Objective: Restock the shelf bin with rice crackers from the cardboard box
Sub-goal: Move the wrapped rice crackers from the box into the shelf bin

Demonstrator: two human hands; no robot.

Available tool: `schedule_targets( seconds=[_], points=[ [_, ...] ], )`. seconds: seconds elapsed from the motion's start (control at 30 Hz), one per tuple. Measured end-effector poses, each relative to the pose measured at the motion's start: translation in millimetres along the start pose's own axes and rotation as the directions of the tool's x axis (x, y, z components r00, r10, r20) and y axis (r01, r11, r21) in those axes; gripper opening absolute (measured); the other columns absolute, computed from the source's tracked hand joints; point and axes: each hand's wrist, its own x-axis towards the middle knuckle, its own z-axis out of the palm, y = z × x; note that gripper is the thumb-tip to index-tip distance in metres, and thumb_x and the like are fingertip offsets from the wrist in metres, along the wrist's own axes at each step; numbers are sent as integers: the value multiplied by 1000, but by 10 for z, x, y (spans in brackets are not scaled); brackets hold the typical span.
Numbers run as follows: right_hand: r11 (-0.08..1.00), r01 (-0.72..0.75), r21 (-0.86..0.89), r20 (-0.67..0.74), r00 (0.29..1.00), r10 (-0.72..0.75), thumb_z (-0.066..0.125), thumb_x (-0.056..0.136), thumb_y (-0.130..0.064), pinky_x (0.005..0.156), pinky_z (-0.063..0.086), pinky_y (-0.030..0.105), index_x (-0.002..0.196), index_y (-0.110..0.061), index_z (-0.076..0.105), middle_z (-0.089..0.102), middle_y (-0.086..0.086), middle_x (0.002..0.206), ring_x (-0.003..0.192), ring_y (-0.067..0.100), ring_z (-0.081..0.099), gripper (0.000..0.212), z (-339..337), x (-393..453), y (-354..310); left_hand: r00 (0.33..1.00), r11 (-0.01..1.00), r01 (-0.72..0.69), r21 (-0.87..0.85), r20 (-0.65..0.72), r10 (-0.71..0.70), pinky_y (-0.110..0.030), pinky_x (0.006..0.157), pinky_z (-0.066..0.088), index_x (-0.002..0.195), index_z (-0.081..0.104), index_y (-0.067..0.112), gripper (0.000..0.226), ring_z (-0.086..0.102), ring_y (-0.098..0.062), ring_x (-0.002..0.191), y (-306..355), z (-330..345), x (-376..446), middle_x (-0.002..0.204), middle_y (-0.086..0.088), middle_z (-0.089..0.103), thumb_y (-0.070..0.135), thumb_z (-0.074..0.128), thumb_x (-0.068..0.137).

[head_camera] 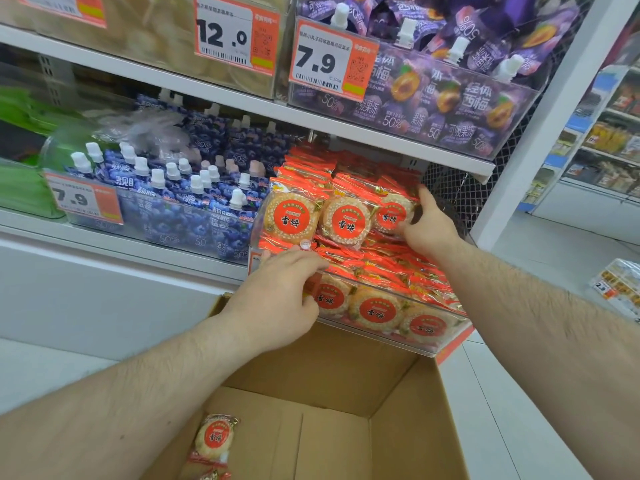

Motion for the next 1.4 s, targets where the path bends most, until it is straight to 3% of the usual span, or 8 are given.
schedule_targets(
  seconds=[0.2,0.33,0.43,0.6,0.77,0.97,1.27,1.4],
  points=[
    [977,206,-53,-379,901,-211,57,88,-23,96,44,45,139,-19,41,57,11,117,109,29,53,54,-33,-457,-119,974,978,-188,86,-109,197,-26,89,45,109,63,23,31,53,-9,99,-92,-23,-85,102,11,59,15,56,80],
    [674,738,-36,-534,556,-637,57,79,-5,73,43,32,88,-3,64,59,10,81,78,23,53,12,234,-1270,-330,919,993,-97,71,389,62,-22,82,47,115,61,31,33,52,2,84,-138,1,-201,99,18,58,21,56,84],
    [535,836,120,-371,538,-757,57,75,-5,65,40,27,73,-4,64,58,5,69,66,19,51,7,790,-1884,-297,729,972,-56,226,675,-115,-23,78,47,113,61,28,31,57,-10,88,-266,55,-333,92,15,61,21,56,83],
    [892,410,189,333,828,-451,53,76,-15,62,43,29,76,-19,56,49,-10,70,76,24,60,6,1938,-2390,114,621,945,7,327,740,-260,-19,80,40,123,57,25,35,53,-10,96,-488,108,-488,108,10,59,22,58,88],
    [990,100,-96,846,533,28,56,89,-26,81,48,24,109,-17,63,67,6,112,109,27,62,23,2771,-2803,355,557,945,75,318,773,-304,-17,81,36,131,53,26,37,46,-6,96,-685,181,-566,113,13,54,26,56,93],
    [974,-1,-226,886,416,205,64,88,-36,89,48,30,118,-11,62,63,10,122,112,27,60,39,3386,-3122,489,553,936,223,271,756,-351,-3,58,34,130,53,26,37,48,-4,88,-873,246,-512,126,11,57,27,56,94],
    [947,-201,-251,864,394,313,73,80,-31,79,53,24,113,-21,65,69,0,113,93,14,64,36,3481,-3072,698,557,911,346,223,733,-391,-8,68,38,127,55,27,37,54,-5,97,-996,277,-435,120,12,59,27,62,90],
    [700,-714,-28,899,289,330,75,82,-12,57,45,26,101,-9,60,66,1,82,68,14,56,25,3184,-2741,834,557,904,344,253,720,-414,-10,64,39,129,53,28,40,55,-7,98,-1004,251,-456,122,12,59,27,61,90]
  ],
)
